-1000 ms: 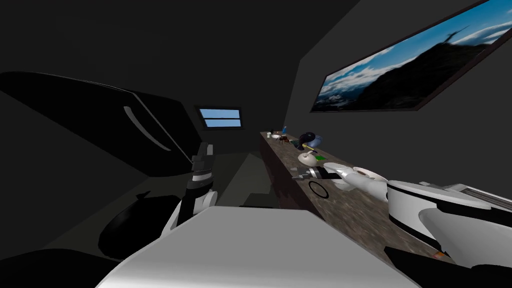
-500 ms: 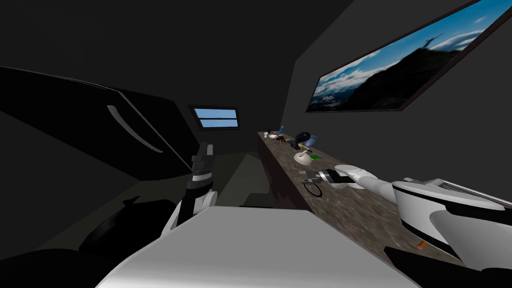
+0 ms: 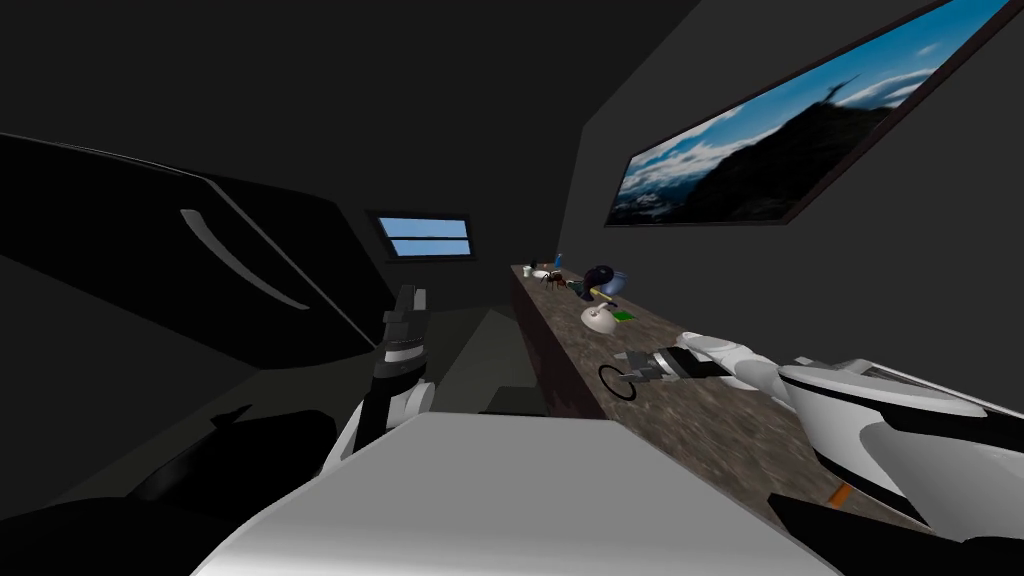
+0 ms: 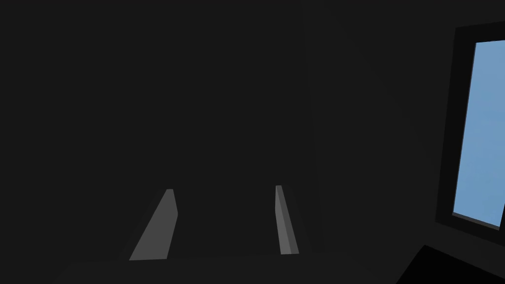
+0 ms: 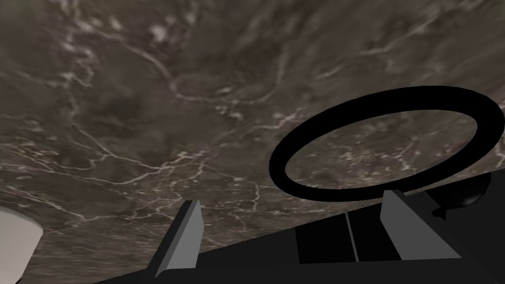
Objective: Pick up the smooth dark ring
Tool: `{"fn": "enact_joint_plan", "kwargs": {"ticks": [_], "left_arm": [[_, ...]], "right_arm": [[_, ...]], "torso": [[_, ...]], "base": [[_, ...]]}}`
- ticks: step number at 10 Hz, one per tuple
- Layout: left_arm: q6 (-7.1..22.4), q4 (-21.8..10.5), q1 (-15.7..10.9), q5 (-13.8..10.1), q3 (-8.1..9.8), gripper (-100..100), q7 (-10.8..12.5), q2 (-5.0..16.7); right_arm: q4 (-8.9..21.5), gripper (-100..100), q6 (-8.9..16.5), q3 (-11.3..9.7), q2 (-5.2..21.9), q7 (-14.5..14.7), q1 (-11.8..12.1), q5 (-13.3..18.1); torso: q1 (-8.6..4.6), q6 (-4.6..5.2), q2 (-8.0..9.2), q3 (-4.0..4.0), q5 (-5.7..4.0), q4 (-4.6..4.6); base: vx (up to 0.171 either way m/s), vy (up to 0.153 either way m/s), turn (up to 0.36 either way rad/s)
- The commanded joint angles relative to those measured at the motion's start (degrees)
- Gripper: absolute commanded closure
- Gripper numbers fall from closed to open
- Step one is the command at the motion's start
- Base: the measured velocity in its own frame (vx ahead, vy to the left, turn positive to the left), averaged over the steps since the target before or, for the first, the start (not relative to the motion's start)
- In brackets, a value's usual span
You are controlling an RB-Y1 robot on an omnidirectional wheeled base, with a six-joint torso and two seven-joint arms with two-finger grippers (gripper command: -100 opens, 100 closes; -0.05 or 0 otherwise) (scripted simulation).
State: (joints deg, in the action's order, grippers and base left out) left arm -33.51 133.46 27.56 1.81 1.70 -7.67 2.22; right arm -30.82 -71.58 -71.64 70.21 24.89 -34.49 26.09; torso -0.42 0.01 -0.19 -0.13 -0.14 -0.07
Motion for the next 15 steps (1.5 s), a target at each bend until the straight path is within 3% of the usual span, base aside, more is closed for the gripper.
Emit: {"fn": "enact_joint_plan", "kwargs": {"ticks": [1, 2, 3, 4, 5, 13, 15], "left_arm": [[0.00, 0.00, 0.00, 0.00, 0.00, 0, 0.00, 0.00], [0.00, 0.00, 0.00, 0.00, 0.00, 0, 0.00, -0.01], [0.00, 0.00, -0.01, 0.00, -0.01, 0, 0.00, -0.01], [0.00, 0.00, -0.01, 0.00, -0.01, 0, 0.00, -0.01], [0.00, 0.00, -0.01, 0.00, -0.01, 0, 0.00, -0.01], [0.00, 0.00, 0.00, 0.00, -0.01, 0, 0.00, -0.01], [0.00, 0.01, 0.00, 0.00, -0.01, 0, 0.00, -0.01]], "right_arm": [[-2.86, -100, 1.85, -0.07, 1.87, -0.18, 1.34, -0.29], [-3.71, -100, 1.85, -0.07, 1.87, -0.18, 1.34, -0.29], [-2.44, -100, 1.24, -0.08, 1.42, 0.07, 1.14, -0.24], [-2.61, 0, 1.41, -0.08, 1.45, 0.03, 1.17, -0.25], [-2.51, -100, 0.90, -0.55, 1.83, 1.99, 2.32, -1.28], [-2.03, -100, -2.10, -3.43, 4.13, 13.50, 9.22, -7.46], [-2.03, -100, -2.10, -3.43, 4.13, 13.70, 9.22, -7.46]], "torso": [[0.00, 0.00, 0.00, 0.00, 0.00, 0.00], [0.22, 0.00, 0.11, 0.07, 0.06, 0.03], [0.40, -0.01, 0.23, 0.14, 0.10, 0.06], [0.46, -0.01, 0.29, 0.17, 0.12, 0.07], [0.47, -0.01, 0.31, 0.19, 0.13, 0.08], [0.65, -0.02, -0.08, -0.05, 0.16, -0.02], [0.65, -0.04, -0.14, -0.10, 0.16, -0.05]], "base": [[0.044, -0.044, 0.010], [0.010, -0.002, -0.004], [0.000, 0.000, 0.000], [0.000, 0.000, 0.000], [0.061, 0.024, -0.090], [0.138, 0.062, -0.099], [0.081, 0.030, -0.011]]}}
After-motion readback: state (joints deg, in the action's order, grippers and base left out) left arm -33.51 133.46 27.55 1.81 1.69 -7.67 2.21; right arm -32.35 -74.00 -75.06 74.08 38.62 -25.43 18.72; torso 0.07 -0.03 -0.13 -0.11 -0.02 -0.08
